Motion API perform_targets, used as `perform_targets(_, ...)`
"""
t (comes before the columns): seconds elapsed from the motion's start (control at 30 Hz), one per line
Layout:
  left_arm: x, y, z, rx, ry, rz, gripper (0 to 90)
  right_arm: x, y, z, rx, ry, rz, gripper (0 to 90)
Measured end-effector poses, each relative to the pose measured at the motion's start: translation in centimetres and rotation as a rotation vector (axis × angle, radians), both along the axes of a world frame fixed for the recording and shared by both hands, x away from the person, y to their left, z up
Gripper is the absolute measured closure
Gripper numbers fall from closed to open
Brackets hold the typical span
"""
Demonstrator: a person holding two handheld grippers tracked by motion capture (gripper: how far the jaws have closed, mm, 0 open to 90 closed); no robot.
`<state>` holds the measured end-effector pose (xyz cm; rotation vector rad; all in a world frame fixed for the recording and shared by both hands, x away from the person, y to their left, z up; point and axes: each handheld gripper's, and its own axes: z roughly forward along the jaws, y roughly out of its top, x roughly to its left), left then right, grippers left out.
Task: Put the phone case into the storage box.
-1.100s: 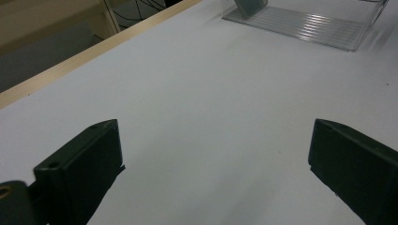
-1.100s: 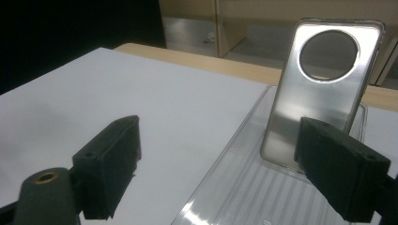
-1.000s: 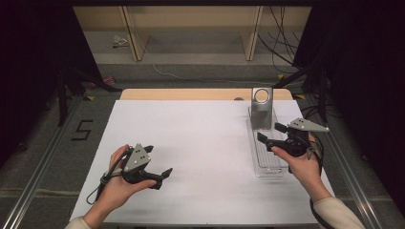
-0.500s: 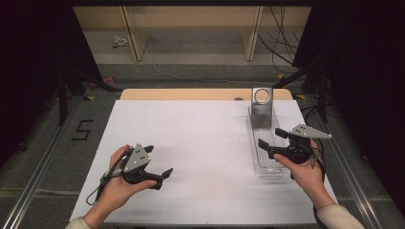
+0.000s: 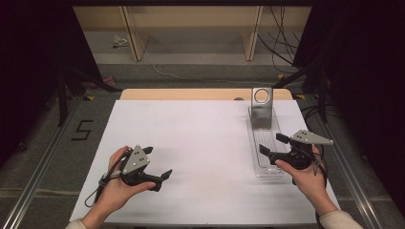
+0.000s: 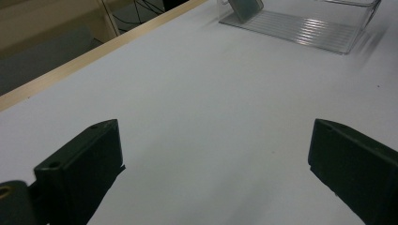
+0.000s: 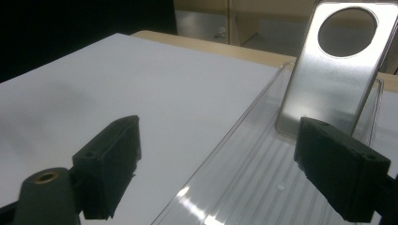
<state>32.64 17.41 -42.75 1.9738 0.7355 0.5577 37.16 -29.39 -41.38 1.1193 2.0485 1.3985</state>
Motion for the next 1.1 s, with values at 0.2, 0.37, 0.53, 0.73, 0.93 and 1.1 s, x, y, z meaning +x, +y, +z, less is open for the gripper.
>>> perform_targets(0.2, -0.2, 0.2, 0.0, -0.004, 0.0, 0.004, 2.9, -0.5, -0.2, -0.3, -0.008, -0.005, 0.004, 16.0)
perform_targets(0.37, -0.3, 0.4, -0.1, -0.001, 0.001, 0.004, 2.9, -0.8, -0.4, -0.5, -0.013, -0.005, 0.009, 16.0)
perform_targets(0.53, -0.4, 0.5, -0.2, -0.005, 0.005, 0.007, 2.9, -0.9, -0.5, -0.6, -0.015, -0.01, 0.006, 16.0)
perform_targets(0.73, -0.4, 0.6, -0.4, -0.006, 0.006, 0.009, 3.3, -0.9, -0.4, -0.7, -0.021, -0.016, 0.006, 16.0)
perform_targets(0.93, -0.3, 0.5, -0.6, -0.004, 0.009, 0.011, 3.5, -1.0, -0.3, -0.7, -0.023, -0.032, 0.006, 16.0)
perform_targets(1.1, -0.2, 0.6, -0.7, -0.003, 0.009, 0.014, 3.6, -1.1, -0.4, -0.6, -0.015, -0.048, 0.001, 15.9)
